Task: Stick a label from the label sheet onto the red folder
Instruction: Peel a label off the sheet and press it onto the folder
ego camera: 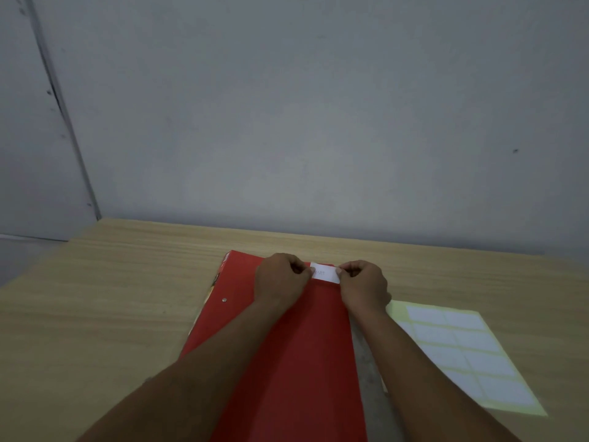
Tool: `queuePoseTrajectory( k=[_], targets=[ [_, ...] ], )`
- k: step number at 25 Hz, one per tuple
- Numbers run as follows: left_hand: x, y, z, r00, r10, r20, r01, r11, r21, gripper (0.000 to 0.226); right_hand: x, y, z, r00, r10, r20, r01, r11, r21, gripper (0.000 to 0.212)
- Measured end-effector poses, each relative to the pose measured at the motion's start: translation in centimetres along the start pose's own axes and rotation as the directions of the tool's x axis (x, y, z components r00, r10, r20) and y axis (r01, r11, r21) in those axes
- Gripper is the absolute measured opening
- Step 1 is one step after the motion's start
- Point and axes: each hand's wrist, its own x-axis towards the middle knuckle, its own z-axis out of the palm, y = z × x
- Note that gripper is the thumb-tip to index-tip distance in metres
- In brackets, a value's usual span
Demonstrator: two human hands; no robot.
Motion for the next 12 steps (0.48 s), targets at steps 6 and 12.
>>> queuePoseTrajectory(
  k=[6,12],
  targets=[
    [0.3,-0.3,1.0,0.998,0.059,0.005,-0.059,0.996,0.074,0.016,0.7,0.8,0.9,0.998,-0.037,-0.050,0.033,0.997,-0.076,0.005],
    [0.6,-0.1,0.8,1.000,-0.012,0.017,0.012,1.000,-0.023,0.017,0.9,0.4,1.6,0.999,0.025,-0.044,-0.031,0.989,-0.145,0.010]
  ],
)
